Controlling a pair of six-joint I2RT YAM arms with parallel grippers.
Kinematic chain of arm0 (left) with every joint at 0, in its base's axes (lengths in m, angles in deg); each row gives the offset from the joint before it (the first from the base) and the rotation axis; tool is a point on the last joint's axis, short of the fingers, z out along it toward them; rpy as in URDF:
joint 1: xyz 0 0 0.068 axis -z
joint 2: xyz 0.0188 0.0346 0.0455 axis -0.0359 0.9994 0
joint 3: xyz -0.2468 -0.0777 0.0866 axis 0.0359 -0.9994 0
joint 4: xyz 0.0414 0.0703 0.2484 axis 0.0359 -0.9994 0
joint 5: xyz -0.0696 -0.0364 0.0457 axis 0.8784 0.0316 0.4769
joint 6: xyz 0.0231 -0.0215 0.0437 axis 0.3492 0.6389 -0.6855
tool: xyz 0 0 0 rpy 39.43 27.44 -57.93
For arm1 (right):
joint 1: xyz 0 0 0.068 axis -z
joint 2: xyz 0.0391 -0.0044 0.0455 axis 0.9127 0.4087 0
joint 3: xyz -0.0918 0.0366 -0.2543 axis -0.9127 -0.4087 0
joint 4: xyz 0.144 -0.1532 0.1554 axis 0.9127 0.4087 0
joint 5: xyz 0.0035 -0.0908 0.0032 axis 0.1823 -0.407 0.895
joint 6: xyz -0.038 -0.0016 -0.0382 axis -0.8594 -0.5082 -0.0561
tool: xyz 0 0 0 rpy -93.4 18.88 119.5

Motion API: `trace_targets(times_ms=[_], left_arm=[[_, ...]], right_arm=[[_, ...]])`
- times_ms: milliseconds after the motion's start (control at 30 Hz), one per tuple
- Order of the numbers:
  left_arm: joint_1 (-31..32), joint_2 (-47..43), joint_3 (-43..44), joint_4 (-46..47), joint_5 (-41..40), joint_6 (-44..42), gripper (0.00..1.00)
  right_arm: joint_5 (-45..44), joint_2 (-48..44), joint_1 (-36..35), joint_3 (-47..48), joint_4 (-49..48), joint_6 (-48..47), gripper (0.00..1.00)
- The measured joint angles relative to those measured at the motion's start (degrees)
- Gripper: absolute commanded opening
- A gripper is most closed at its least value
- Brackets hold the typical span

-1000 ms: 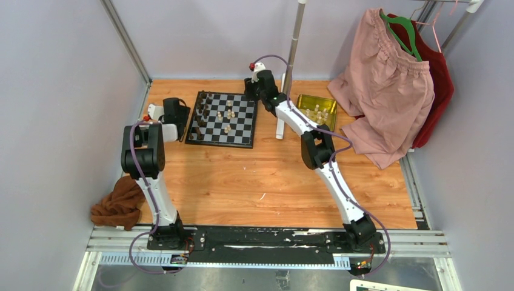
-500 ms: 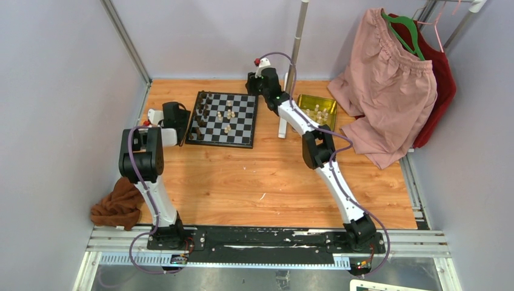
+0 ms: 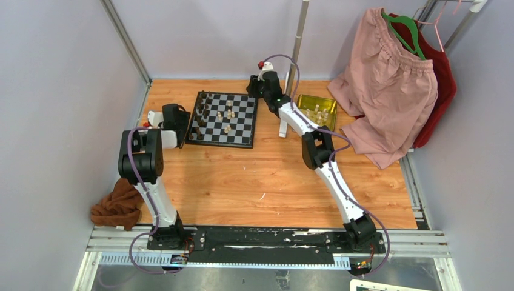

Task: Set up the chess pieces on the board
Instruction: Move the chessboard to the center of the board.

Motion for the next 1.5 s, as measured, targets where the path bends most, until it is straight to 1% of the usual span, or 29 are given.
trace_targets(times_ms=[267,633,1067,1267,1367,1500], left_arm=[[0.0,0.0,-0.1,0.1,0.4,0.5,0.67],[0.0,-0.1,-1.5,2.4,1.1,1.7,0.67],[-0.1,-1.5,-3.8,3.2,2.9,2.5,0.67],[-0.3,-3.3,-6.6,4.2,2.8,2.8,0.67],[-0.3,-4.2,-7.8,4.3,2.8,2.8,0.67],[-0.3,-4.6,-8.9,5.2,2.6,2.6,0.68]], right_arm=[[0.6,0.4,0.0,0.0,1.2,1.0,0.49],[2.1,0.6,-0.1,0.2,4.4,2.9,0.48],[4.5,0.3,-0.3,0.2,5.2,4.8,0.48],[4.9,-0.6,-0.3,-0.5,6.2,5.1,0.48],[5.1,-1.0,-0.3,-0.8,6.7,5.1,0.46],[5.9,-3.4,-0.5,-4.3,7.7,4.8,0.44]])
